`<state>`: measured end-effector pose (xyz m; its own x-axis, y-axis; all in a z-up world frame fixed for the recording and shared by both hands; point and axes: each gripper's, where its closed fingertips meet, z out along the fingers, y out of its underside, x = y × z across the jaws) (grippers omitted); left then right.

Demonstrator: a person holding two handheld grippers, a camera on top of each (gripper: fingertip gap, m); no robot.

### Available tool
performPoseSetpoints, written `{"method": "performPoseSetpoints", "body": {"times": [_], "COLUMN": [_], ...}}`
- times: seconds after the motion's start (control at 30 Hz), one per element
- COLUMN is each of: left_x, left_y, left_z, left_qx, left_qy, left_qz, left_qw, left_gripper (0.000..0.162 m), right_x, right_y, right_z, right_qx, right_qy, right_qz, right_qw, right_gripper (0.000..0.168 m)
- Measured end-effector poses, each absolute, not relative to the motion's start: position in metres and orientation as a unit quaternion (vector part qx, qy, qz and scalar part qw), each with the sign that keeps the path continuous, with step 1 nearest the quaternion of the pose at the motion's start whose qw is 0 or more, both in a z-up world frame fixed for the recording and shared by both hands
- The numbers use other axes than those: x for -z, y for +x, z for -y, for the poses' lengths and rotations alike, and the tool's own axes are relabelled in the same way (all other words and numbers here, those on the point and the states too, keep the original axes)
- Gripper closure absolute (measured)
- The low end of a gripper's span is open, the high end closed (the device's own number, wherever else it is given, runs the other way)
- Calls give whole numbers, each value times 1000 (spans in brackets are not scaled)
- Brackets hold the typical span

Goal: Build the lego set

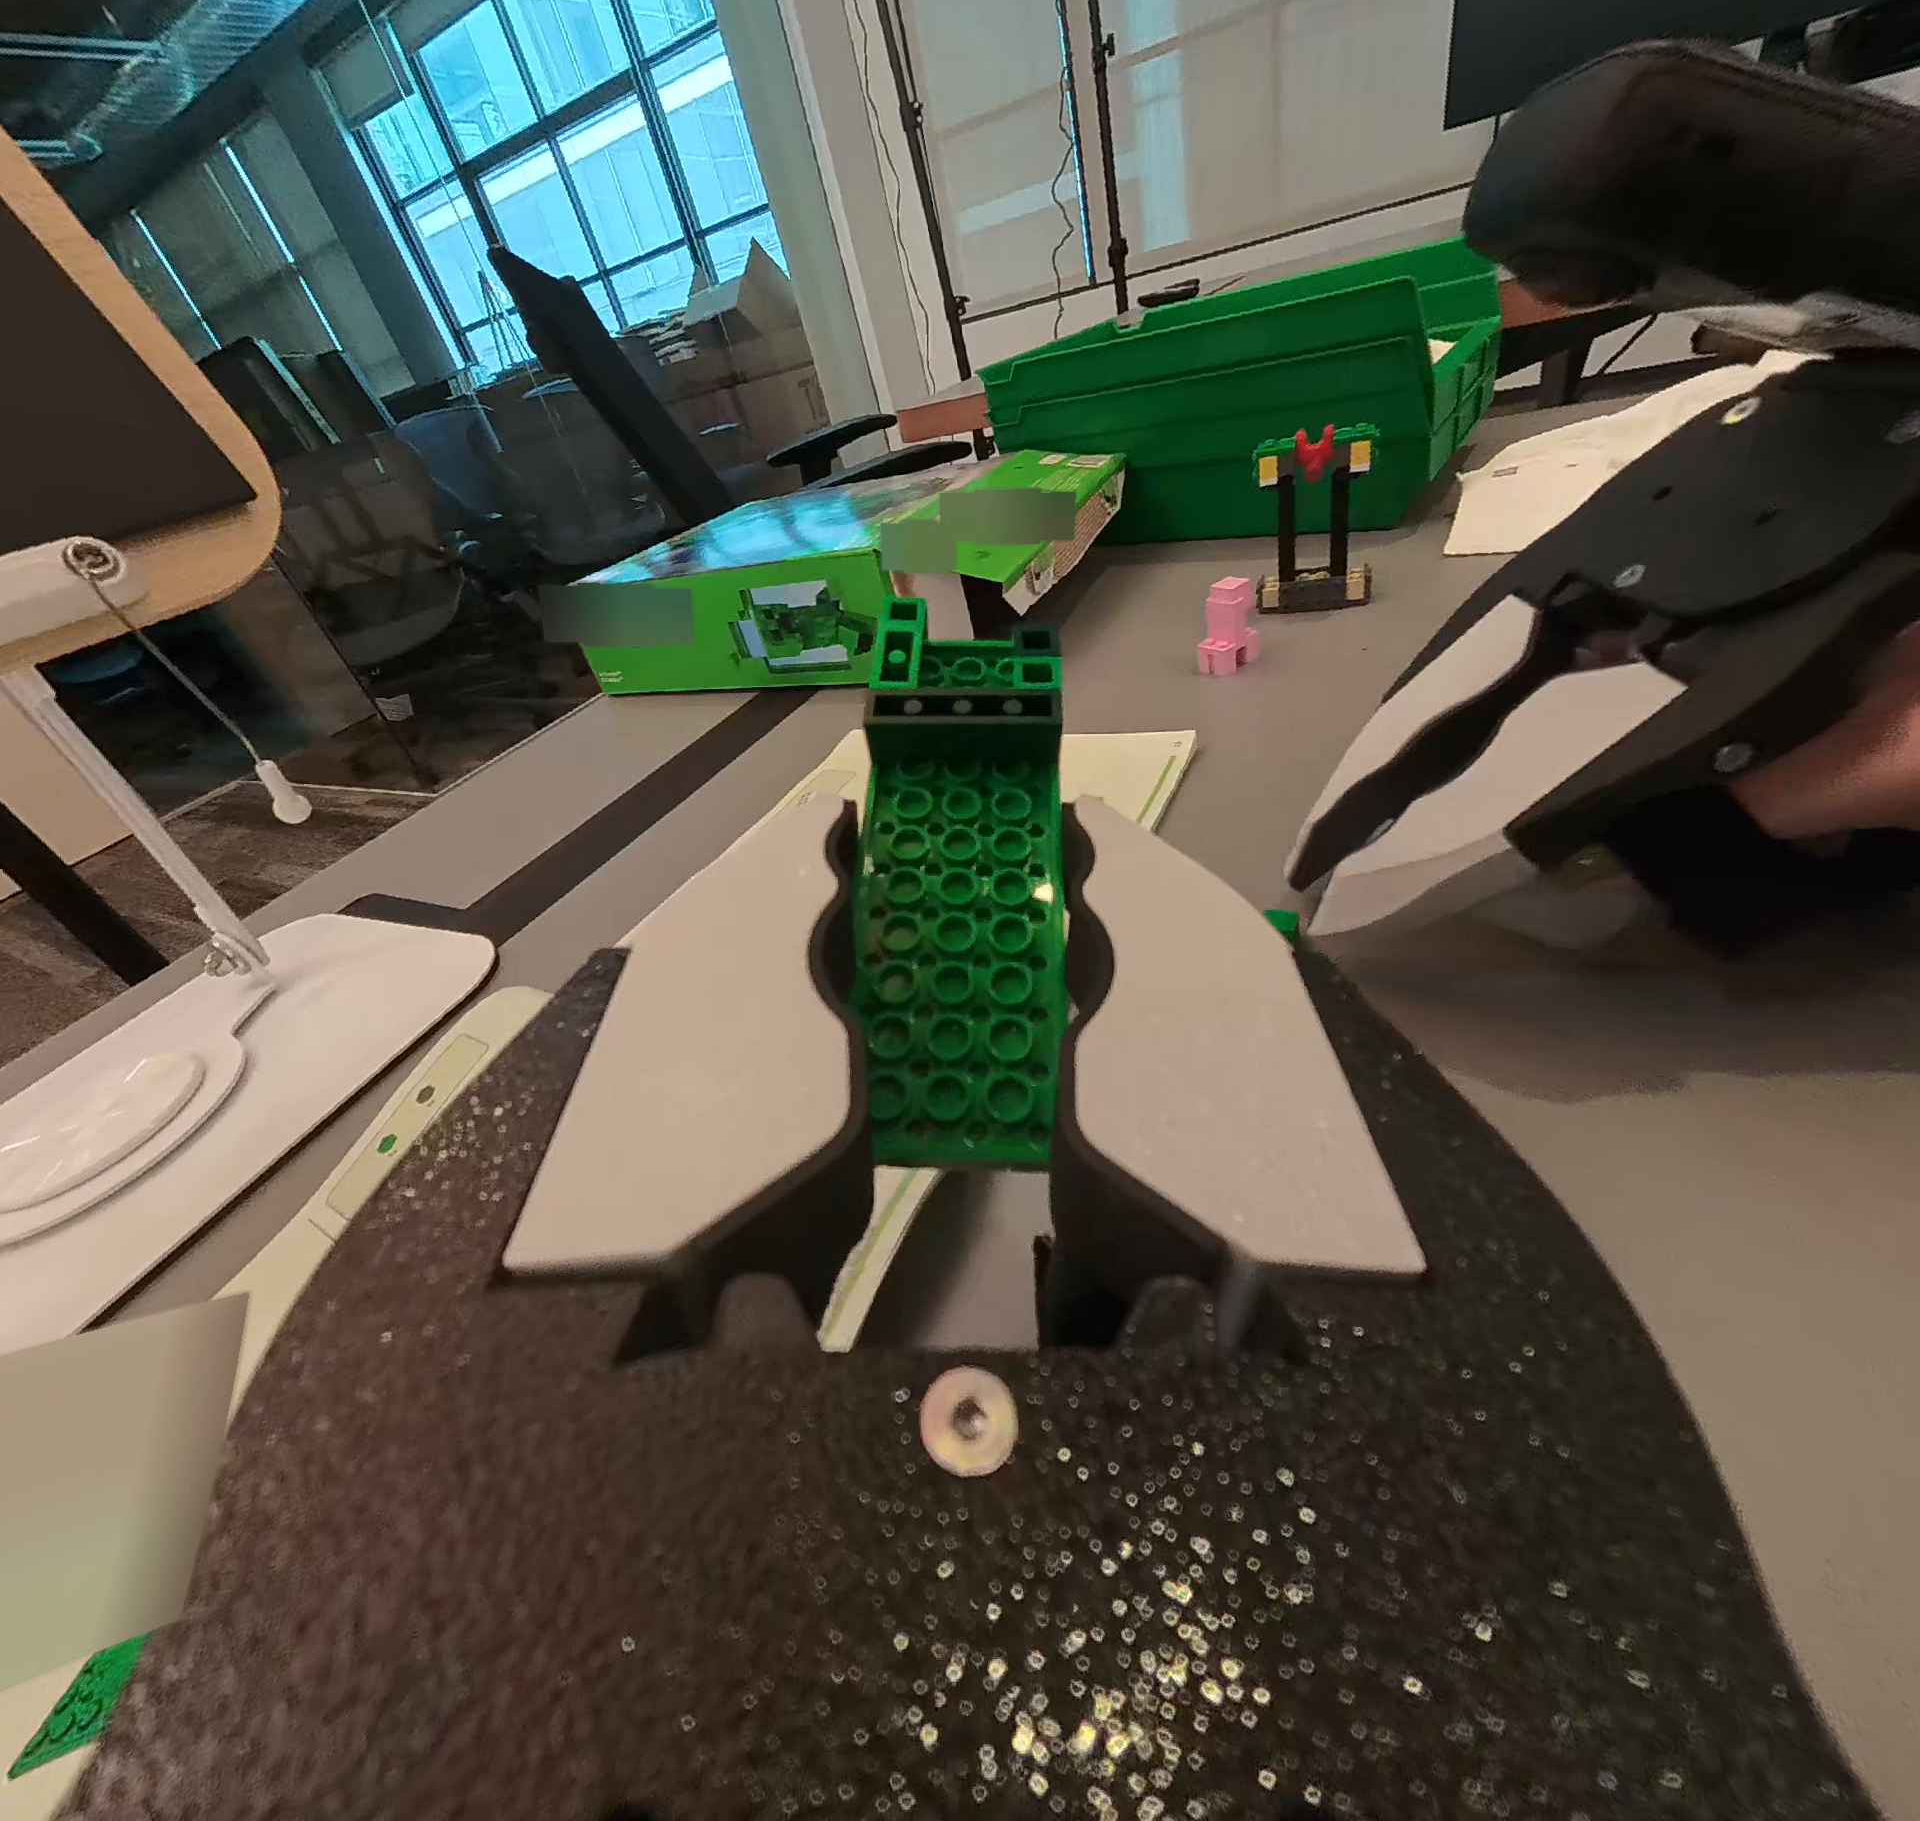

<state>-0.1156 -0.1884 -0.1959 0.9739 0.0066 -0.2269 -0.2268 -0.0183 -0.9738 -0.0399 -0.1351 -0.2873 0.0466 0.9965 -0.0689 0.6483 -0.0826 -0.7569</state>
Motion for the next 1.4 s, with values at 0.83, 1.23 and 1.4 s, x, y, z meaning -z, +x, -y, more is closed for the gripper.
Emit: {"method": "performPoseSetpoints", "body": {"times": [0.83, 1.23, 1.4], "left_x": [205, 205, 205], "left_y": [-134, -137, -133], "left_z": [191, 192, 191], "left_qx": [-6, 37, 59], "left_qy": [-738, -738, -739], "left_qz": [-45, -46, -50], "left_qw": [673, 673, 669], "left_gripper": [126, 126, 126], "right_x": [259, 292, 294], "right_y": [-43, -73, -79], "right_z": [123, 110, 114], "right_qx": [-233, -216, -268], "right_qy": [-562, -474, -452], "right_qz": [723, 822, 825], "right_qw": [327, 231, 207], "right_gripper": [165, 146, 148]}}
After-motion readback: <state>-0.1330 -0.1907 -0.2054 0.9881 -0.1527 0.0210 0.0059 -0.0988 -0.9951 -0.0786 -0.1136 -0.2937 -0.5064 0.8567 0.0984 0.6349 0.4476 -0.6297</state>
